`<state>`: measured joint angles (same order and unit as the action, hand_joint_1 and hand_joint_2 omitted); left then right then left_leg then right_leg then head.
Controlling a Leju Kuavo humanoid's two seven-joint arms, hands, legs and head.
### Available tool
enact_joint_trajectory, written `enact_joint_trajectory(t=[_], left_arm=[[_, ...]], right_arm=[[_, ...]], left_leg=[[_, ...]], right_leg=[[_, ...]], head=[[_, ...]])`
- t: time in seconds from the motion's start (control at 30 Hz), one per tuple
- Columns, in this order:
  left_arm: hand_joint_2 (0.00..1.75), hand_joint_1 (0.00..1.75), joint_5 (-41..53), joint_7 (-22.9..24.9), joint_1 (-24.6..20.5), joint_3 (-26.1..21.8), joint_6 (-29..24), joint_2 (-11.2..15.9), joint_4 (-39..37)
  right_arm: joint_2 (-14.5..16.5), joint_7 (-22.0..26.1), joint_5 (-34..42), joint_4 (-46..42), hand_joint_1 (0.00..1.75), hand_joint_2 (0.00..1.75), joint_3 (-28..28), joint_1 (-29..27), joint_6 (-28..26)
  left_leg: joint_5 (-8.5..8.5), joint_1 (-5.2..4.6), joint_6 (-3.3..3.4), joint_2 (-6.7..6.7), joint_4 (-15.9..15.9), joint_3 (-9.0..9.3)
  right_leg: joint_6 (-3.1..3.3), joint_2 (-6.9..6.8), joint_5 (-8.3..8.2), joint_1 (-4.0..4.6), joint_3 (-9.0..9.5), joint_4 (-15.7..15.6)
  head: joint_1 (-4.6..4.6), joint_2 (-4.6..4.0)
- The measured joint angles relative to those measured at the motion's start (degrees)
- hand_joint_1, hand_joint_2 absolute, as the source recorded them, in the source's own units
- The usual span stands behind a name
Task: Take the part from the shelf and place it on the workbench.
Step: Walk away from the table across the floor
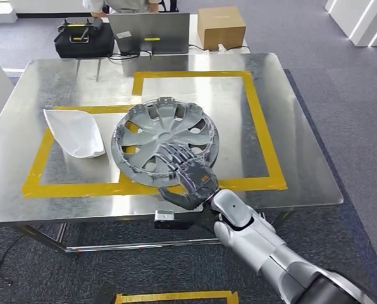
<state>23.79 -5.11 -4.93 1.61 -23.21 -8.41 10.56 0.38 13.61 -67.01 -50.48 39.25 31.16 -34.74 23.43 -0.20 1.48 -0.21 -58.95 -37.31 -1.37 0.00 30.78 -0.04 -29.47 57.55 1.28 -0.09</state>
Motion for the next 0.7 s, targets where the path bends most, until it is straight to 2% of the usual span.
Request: enact_joint_trajectory(t=[0.03, 0.1, 0.13, 0.17, 0.23, 0.27, 0.3, 0.33, 0.37, 0.4, 0.47, 0.5, 0.53, 0.6, 0.63, 0.67, 0.7], left_arm=[[0.00, 0.00, -0.01, -0.04, 0.03, -0.09, -0.01, -0.01, 0.00], [0.00, 0.00, -0.01, -0.07, 0.09, -0.30, -0.02, 0.03, 0.00], [0.00, 0.00, -0.09, -0.09, 0.16, -0.49, -0.04, 0.05, 0.00], [0.00, 0.00, -0.20, -0.14, 0.21, -0.72, -0.06, 0.10, 0.00], [0.00, 0.00, -0.47, -0.37, 0.36, -1.14, -0.15, 0.15, 0.00], [0.00, 0.00, -0.63, -0.51, 0.46, -1.26, -0.20, 0.19, 0.00], [0.00, 0.00, -0.81, -0.65, 0.60, -1.42, -0.26, 0.24, 0.00], [0.00, 0.00, -0.99, -0.77, 0.79, -1.69, -0.29, 0.30, 0.00], [0.00, 0.00, -1.15, -0.85, 0.99, -2.03, -0.31, 0.34, 0.00], [0.00, 0.00, -1.21, -0.91, 1.17, -2.37, -0.31, 0.39, 0.00], [0.00, 0.00, -1.23, -0.98, 1.31, -2.92, -0.28, 0.48, 0.00], [0.00, 0.00, -1.26, -1.03, 1.37, -3.21, -0.26, 0.50, 0.00], [0.00, 0.00, -1.33, -1.09, 1.47, -3.57, -0.25, 0.54, 0.00], [0.00, 0.00, -1.62, -1.17, 1.80, -4.39, -0.27, 0.61, 0.00], [0.00, 0.00, -1.89, -1.21, 1.90, -4.85, -0.31, 0.67, 0.00], [0.00, 0.00, -2.21, -1.26, 1.95, -5.30, -0.38, 0.72, 0.00], [0.00, 0.00, -2.58, -1.31, 1.96, -5.80, -0.46, 0.75, 0.00]], right_arm=[[-0.40, 0.04, 0.09, -1.28, 0.00, 0.00, -0.59, -0.80, -0.10], [-0.98, 0.05, 0.18, -3.21, 0.00, 0.00, -1.47, -2.19, -0.24], [-1.17, 0.11, 0.18, -4.17, 0.00, 0.00, -1.85, -2.90, -0.56], [-1.31, 0.18, 0.05, -5.11, 0.00, 0.00, -2.24, -3.72, -1.16], [-1.86, 0.32, -0.95, -7.37, 0.00, 0.00, -3.27, -6.06, -3.04], [-2.25, 0.44, -1.79, -8.76, 0.00, 0.00, -3.96, -7.75, -3.81], [-2.66, 0.94, -2.76, -10.84, 0.00, 0.00, -5.05, -10.19, -4.32], [-2.96, 2.09, -3.59, -13.62, 0.00, 0.00, -6.67, -13.25, -4.57], [-3.15, 3.77, -4.22, -16.67, 0.00, 0.00, -8.57, -16.56, -4.72], [-3.17, 6.09, -4.51, -19.90, 0.00, 0.00, -10.75, -19.93, -4.82], [-2.63, 11.14, -3.61, -25.71, 0.00, 0.00, -15.23, -25.57, -4.92], [-2.05, 13.81, -2.35, -28.59, 0.00, 0.00, -17.72, -28.17, -4.98], [-1.27, 16.38, -0.56, -31.27, 0.00, 0.00, -20.20, -30.64, -5.04], [0.56, 21.10, 4.93, -35.84, 0.00, 0.00, -24.91, -35.41, -5.15], [1.49, 22.92, 8.78, -37.67, 0.00, 0.00, -26.98, -37.53, -5.17], [2.40, 24.22, 13.45, -39.18, 0.00, 0.00, -28.88, -39.47, -5.18], [3.26, 25.11, 18.53, -40.39, 0.00, 0.00, -30.67, -41.15, -5.17]], left_leg=[[-0.35, 0.01, -0.38, 0.06, 0.07, -0.12], [-0.33, 0.08, -1.13, 0.11, -0.04, -0.45], [0.91, 0.09, -1.48, 0.10, -0.93, -0.90], [3.07, 0.17, -1.82, 0.09, -2.88, -1.58], [8.59, 0.46, -2.41, 0.08, -9.72, -3.30], [10.45, 0.61, -2.66, 0.09, -13.10, -3.83], [11.12, 0.73, -2.86, 0.09, -15.28, -3.67], [10.62, 0.85, -3.01, 0.10, -15.50, -2.56], [9.29, 0.98, -3.10, 0.10, -13.58, -0.46], [7.90, 1.09, -3.11, 0.08, -9.93, 2.52], [7.29, 1.06, -2.73, -0.12, -2.04, 7.99], [7.63, 0.94, -2.42, -0.25, 0.40, 9.40], [8.01, 0.77, -2.04, -0.35, 1.39, 9.80], [7.43, 0.65, -1.07, -0.26, 1.69, 9.29], [6.93, 0.67, -0.46, -0.13, 1.81, 8.91], [6.37, 0.73, 0.10, 0.00, 1.96, 8.41], [5.75, 0.76, 0.52, 0.13, 2.07, 7.75]], right_leg=[[0.01, 0.01, -0.34, 0.12, 0.02, -0.19], [0.52, -0.01, -1.18, -0.08, -0.52, -0.58], [0.92, -0.07, -1.77, -0.25, -0.94, -0.76], [1.24, -0.16, -2.35, -0.45, -1.44, -0.93], [1.54, -0.32, -3.33, -0.50, -2.64, -0.93], [1.51, -0.45, -3.75, -0.49, -3.20, -0.90], [1.44, -0.63, -4.15, -0.49, -3.77, -0.85], [1.34, -0.84, -4.51, -0.49, -4.34, -0.76], [1.19, -1.00, -4.82, -0.50, -4.91, -0.61], [0.98, -1.10, -5.11, -0.53, -5.47, -0.37], [0.39, -1.13, -5.61, -0.47, -6.35, 0.13], [0.04, -1.15, -5.90, -0.45, -6.56, 0.27], [-0.34, -1.17, -6.25, -0.44, -6.65, 0.26], [-1.10, -1.08, -6.65, -0.60, -6.73, 0.20], [-1.39, -0.89, -5.72, -0.68, -7.13, 0.76], [-1.59, -0.66, -3.76, -0.73, -7.78, 2.28], [-1.71, -0.42, -0.85, -0.77, -8.71, 4.99]], head=[[0.05, 0.00], [0.18, 0.00], [0.04, 0.00], [-0.13, 0.00], [-0.43, 0.00], [-0.47, 0.00], [-0.46, 0.00], [-0.47, 0.00], [-0.48, 0.00], [-0.48, 0.00], [-0.46, 0.00], [-0.43, 0.00], [-0.41, 0.00], [-0.38, 0.00], [-0.32, 0.00], [-0.24, 0.00], [-0.12, 0.00]])
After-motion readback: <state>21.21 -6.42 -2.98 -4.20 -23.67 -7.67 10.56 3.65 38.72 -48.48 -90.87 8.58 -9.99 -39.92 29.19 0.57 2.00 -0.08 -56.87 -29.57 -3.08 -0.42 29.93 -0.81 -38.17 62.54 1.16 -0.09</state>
